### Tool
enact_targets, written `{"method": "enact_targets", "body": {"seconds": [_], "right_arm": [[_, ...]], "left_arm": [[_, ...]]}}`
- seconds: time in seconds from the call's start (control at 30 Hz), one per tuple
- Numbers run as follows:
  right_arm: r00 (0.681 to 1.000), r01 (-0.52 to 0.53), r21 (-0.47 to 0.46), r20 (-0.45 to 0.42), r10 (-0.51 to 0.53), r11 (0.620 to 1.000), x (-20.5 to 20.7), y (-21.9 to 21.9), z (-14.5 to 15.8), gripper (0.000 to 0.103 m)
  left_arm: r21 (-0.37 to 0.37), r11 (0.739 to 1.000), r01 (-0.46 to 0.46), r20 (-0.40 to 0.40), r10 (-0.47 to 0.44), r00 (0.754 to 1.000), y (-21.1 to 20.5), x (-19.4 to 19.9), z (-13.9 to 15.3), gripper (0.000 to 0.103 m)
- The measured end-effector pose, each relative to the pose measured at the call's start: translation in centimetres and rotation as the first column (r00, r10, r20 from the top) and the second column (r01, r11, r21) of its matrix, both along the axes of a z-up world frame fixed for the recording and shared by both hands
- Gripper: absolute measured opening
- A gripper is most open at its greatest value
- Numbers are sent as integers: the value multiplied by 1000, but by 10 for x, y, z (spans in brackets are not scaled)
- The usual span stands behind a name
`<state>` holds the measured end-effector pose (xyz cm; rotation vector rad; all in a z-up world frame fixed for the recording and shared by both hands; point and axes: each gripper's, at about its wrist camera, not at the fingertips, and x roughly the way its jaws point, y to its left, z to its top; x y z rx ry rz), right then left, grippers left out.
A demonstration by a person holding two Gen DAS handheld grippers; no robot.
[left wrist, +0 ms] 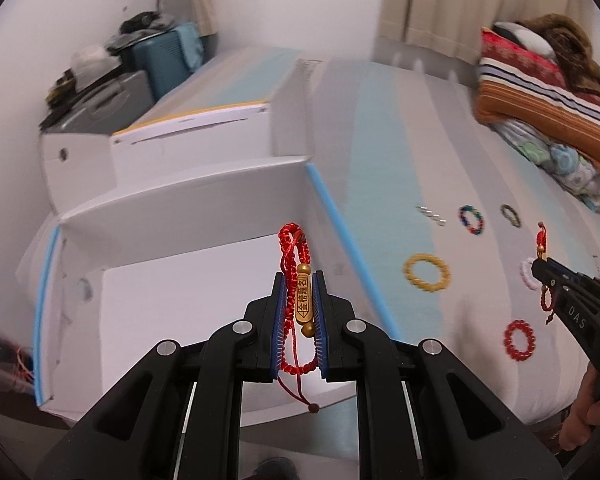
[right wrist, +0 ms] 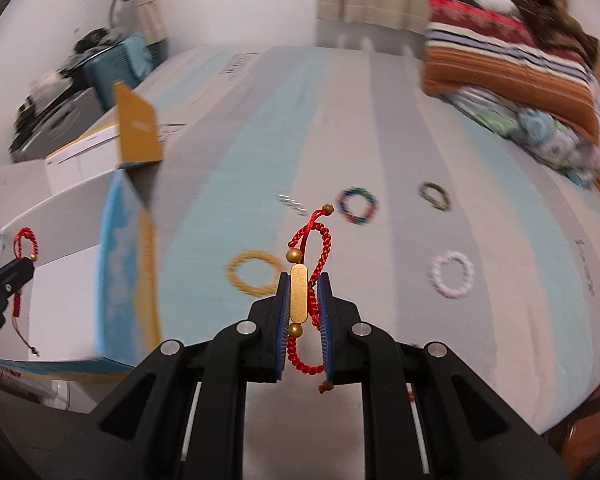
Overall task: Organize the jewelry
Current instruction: 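Lift both red cord bracelets and carry them over the white box, then open both tools to drop the red cord bracelets into the box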
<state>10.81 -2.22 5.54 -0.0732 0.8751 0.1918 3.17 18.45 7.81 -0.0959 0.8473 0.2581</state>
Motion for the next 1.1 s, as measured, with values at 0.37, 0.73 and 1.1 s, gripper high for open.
{"method": "enact_targets", "body": {"seconds": [0.37, 0.73, 1.1], "right_arm": [[987, -160, 3, 30, 160, 987, -20, 108, 12, 13], [952, -305, -9, -29, 305, 952, -34, 198, -4, 13], [930, -326, -11, -184, 319, 945, -21, 237, -48, 13]], "left_arm": [[-19, 988, -155, 28, 155, 987, 84, -50, 11, 12], [-37, 962, -271, -6, 271, 963, 145, -70, -2, 12], [-41, 959, -279, -138, 271, 953, 162, -58, -41, 13]]}}
